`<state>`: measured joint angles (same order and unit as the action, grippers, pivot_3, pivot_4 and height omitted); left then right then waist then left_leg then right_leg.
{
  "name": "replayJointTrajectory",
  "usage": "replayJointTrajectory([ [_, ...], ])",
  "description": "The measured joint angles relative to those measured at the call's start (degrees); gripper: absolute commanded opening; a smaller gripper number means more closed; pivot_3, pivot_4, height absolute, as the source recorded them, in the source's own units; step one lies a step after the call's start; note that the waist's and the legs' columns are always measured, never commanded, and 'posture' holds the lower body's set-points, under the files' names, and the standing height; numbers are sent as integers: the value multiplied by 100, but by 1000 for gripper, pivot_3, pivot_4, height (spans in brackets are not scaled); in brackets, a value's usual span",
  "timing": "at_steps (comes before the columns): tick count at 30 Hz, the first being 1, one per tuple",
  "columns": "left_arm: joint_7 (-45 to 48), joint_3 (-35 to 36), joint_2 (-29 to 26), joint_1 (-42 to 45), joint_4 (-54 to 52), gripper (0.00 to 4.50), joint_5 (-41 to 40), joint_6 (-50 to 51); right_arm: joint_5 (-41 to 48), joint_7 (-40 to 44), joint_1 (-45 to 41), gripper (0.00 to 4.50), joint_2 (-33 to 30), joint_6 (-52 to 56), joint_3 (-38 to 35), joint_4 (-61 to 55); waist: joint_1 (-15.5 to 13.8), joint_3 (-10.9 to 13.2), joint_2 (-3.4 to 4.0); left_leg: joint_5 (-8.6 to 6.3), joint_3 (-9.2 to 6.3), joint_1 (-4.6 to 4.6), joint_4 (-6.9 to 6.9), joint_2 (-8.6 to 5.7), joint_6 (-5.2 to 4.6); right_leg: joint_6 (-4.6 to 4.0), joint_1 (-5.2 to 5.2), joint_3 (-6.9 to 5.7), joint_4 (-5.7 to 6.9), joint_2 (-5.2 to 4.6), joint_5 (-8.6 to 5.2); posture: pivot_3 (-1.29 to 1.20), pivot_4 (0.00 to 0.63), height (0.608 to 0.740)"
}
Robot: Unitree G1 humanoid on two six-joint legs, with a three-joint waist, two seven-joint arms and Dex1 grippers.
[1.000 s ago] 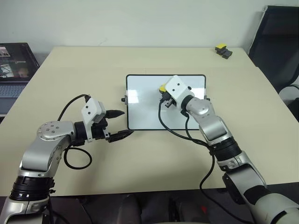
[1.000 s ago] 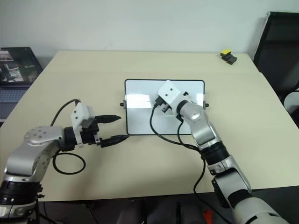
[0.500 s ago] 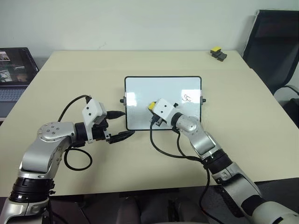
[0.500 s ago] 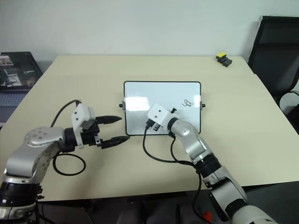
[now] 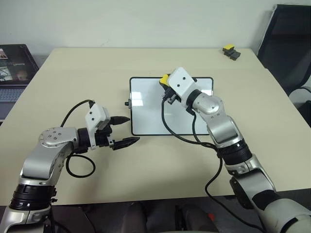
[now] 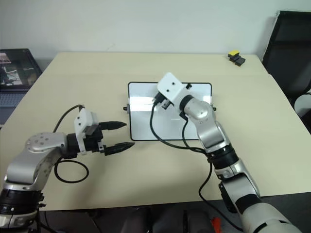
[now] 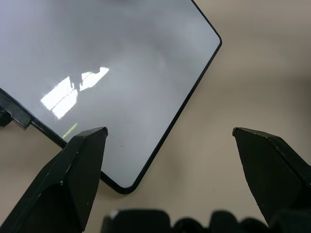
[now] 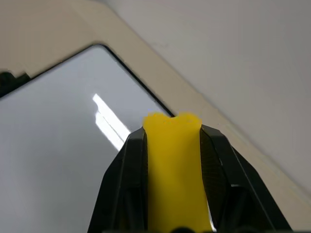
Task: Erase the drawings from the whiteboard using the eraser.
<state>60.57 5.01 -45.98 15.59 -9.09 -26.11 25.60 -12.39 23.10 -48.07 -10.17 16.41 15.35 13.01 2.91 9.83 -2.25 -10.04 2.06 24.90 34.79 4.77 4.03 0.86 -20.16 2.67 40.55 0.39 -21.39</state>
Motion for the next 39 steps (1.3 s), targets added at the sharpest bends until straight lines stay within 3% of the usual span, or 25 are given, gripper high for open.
replayJointTrajectory([
  [4, 9, -4, 0, -2, 3, 4500, 12, -3, -108, -231, -55, 1119, 101, -789, 93, 747, 37, -1, -1, 0, -3, -5, 0, 3, 0, 0, 3, 1, 4, 0, 0, 0, 150, 740],
  [9, -7, -4, 0, -6, -3, 4500, 11, -3, -235, -283, 267, 1119, 248, -1335, 363, 881, 39, -2, -3, 1, -11, -15, 2, 3, 1, 0, 9, -4, 25, 0, 0, 0, 150, 740],
  [14, -22, -3, 1, -6, -4, 4500, 8, -2, -300, -188, 720, 1119, 423, -1503, 745, 826, 35, -2, -3, 6, -13, -26, 9, 1, 3, 0, 20, -6, 34, 0, 1, 0, 150, 740],
  [22, -32, -18, 31, 129, -3, 4500, 9, -8, -194, -45, 721, 1118, 352, -1436, 601, 701, 20, -1, -3, 9, -16, -49, 8, 0, 2, 0, 50, -11, 32, -1, 1, 0, 150, 740],
  [32, -140, -22, 189, 235, -97, 4500, -42, -24, 748, 826, 1786, 1116, -545, -938, -123, -2237, -94, 4, 0, 5, -9, -2, -10, 1, 7, 2, 12, -8, -15, 1, -1, 0, 150, 740],
  [39, -354, -34, 402, 250, -376, 4500, -72, -21, 1211, 539, 3142, 1111, -686, -33, -962, -4104, -130, 3, -1, 4, -14, -2, -12, -4, 8, 3, 32, -17, -37, 1, -1, 0, 150, 740],
])
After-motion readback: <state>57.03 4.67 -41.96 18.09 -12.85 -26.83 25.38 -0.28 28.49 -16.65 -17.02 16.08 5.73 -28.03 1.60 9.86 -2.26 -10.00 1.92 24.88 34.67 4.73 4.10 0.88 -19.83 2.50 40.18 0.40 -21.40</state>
